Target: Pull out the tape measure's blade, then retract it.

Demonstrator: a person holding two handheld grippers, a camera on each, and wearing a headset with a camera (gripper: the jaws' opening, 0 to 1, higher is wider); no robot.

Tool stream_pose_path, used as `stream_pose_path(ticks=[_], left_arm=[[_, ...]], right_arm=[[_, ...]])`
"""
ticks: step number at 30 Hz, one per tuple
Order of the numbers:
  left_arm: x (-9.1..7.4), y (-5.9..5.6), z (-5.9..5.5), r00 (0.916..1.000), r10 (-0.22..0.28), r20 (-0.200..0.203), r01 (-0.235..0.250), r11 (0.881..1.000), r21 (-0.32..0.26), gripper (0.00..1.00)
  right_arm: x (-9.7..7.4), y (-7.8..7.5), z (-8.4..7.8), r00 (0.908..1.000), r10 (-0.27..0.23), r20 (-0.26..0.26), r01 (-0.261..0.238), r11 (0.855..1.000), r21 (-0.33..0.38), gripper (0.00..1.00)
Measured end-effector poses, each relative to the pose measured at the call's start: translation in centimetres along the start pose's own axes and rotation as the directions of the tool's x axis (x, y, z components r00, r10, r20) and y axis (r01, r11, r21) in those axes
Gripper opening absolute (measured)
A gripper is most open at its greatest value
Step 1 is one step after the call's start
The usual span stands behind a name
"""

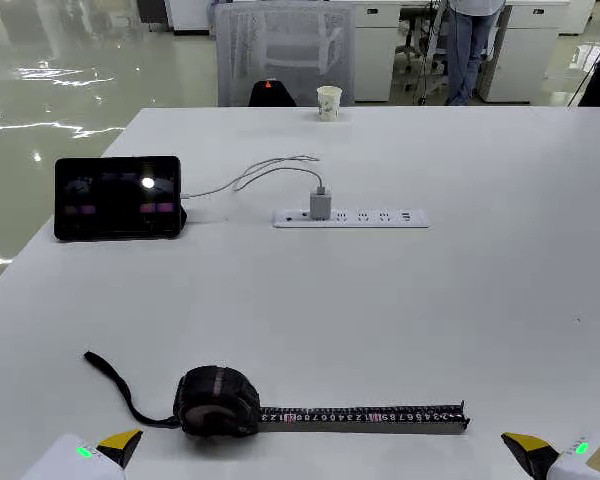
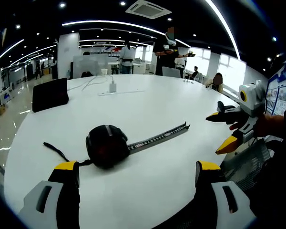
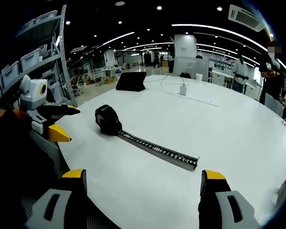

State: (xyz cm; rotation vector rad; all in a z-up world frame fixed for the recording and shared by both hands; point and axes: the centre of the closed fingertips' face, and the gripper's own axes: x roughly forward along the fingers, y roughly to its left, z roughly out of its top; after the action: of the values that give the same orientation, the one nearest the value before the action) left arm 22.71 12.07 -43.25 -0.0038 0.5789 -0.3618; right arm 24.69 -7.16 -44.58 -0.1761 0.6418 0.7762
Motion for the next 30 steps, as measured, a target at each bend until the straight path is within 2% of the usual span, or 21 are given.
stream_pose_path(ticks=[8,30], left_arm=[[-0.06,-0.05,-0.02,0.9999,0.013,-0.005,-0.013,1.0,0.009,0.99],[-0.18,0.16,0.05,0.9993,0.037,0.0,-0.037,0.999,-0.002,0.99]], right_arm=[[-0.12,0.04,0.3,1.0,-0.006,0.007,0.006,1.0,0.005,0.99],[-0.2,0.21,-0.09,1.0,0.005,-0.003,-0.005,1.0,0.002,0.99]])
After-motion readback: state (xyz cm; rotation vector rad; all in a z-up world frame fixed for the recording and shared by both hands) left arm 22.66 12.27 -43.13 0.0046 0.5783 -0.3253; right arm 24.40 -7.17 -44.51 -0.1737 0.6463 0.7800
